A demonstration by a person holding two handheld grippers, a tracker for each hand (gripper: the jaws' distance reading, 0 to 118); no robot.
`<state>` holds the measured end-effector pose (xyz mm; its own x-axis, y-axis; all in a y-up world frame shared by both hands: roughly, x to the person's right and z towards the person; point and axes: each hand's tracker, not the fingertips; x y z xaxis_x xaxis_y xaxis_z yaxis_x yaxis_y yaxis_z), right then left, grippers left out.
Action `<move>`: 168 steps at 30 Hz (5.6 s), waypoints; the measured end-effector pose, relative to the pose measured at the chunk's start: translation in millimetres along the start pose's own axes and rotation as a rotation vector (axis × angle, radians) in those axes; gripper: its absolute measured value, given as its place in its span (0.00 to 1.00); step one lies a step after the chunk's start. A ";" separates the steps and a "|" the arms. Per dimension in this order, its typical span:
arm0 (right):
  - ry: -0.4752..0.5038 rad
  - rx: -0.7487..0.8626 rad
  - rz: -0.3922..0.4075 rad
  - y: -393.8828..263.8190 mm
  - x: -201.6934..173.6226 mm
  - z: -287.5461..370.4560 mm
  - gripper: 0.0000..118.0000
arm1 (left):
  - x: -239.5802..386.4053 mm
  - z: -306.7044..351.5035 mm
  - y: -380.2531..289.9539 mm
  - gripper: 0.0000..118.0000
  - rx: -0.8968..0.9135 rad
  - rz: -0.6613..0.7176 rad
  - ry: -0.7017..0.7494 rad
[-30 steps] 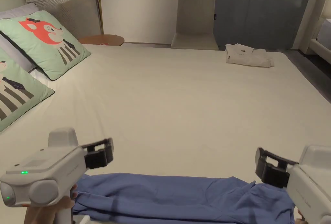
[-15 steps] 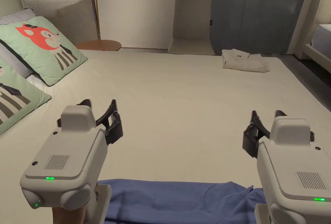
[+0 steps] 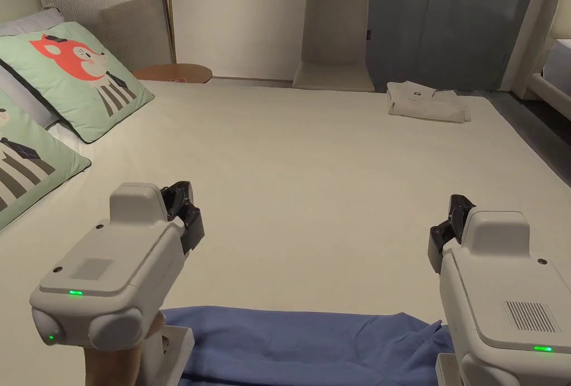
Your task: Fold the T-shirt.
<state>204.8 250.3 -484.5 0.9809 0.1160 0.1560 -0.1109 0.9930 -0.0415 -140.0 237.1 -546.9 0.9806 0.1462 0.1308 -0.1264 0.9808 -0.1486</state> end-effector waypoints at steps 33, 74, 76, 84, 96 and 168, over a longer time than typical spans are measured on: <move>0.026 -0.162 0.061 -52.5 -22.1 -49.1 0.01 | -251.8 -46.2 -146.9 0.80 -0.818 0.662 -0.238; 0.021 -0.112 0.008 -34.8 13.9 -18.1 0.01 | -68.7 -66.6 -66.1 0.08 -0.859 0.292 -0.167; 0.022 -0.113 0.010 -33.9 17.0 -15.9 0.01 | -35.5 -74.6 -77.4 0.08 -0.886 0.247 -0.203; 0.005 -0.115 0.015 -37.0 31.5 -15.7 0.01 | 51.5 -87.5 -119.7 0.08 -0.980 0.085 -0.209; 0.001 -0.128 -0.002 -34.8 32.4 -11.3 0.01 | 38.6 -50.7 -86.7 0.91 -0.611 0.142 -0.262; 0.000 -0.183 0.019 -39.6 36.6 -19.0 0.01 | -143.0 -65.6 -161.2 0.87 -0.837 0.718 -0.398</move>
<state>248.1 214.8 -495.9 0.9788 0.1352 0.1538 -0.0989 0.9698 -0.2232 -250.0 49.7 -606.0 0.5893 0.8073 0.0301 -0.3482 0.2875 -0.8922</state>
